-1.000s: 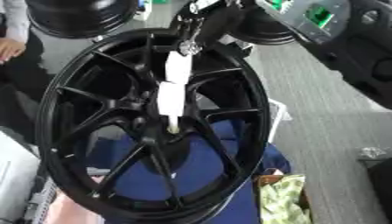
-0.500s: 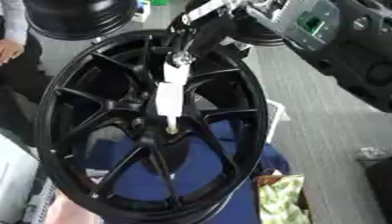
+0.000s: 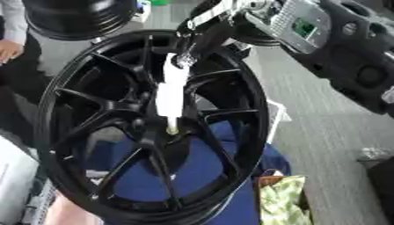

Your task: Pull the pin out of the wheel hub.

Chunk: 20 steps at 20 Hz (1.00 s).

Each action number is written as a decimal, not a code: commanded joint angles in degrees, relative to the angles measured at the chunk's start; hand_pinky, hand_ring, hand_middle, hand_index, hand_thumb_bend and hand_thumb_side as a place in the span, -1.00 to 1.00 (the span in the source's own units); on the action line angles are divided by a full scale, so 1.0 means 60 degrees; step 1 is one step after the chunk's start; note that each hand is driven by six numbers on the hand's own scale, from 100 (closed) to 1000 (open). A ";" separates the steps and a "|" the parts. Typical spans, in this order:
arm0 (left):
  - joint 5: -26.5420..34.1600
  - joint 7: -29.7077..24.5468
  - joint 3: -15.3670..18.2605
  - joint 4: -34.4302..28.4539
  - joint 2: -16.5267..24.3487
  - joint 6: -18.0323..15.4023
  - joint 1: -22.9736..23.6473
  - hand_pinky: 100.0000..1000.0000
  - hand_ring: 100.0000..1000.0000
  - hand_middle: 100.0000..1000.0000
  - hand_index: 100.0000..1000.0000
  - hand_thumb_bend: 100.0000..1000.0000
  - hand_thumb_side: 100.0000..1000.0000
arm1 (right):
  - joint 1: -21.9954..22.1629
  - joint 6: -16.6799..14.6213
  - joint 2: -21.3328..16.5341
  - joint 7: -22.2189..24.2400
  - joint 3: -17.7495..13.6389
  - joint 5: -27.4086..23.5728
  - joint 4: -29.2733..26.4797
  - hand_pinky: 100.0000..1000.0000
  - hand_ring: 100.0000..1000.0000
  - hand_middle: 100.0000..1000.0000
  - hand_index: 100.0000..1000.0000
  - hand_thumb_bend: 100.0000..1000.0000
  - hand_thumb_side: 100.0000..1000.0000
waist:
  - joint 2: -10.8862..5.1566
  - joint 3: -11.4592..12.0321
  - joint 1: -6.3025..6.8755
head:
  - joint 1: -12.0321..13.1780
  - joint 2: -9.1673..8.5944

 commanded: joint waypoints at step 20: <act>0.0017 -0.0091 0.0031 -0.0147 0.0177 -0.0010 -0.0136 0.21 1.00 0.43 0.47 -0.12 0.42 | -0.0077 -0.0255 -0.0021 0.0013 -0.0001 -0.0235 0.0181 0.84 0.84 0.69 0.97 -0.93 0.58 | -0.0139 0.0053 -0.0150 | -0.0064 0.0052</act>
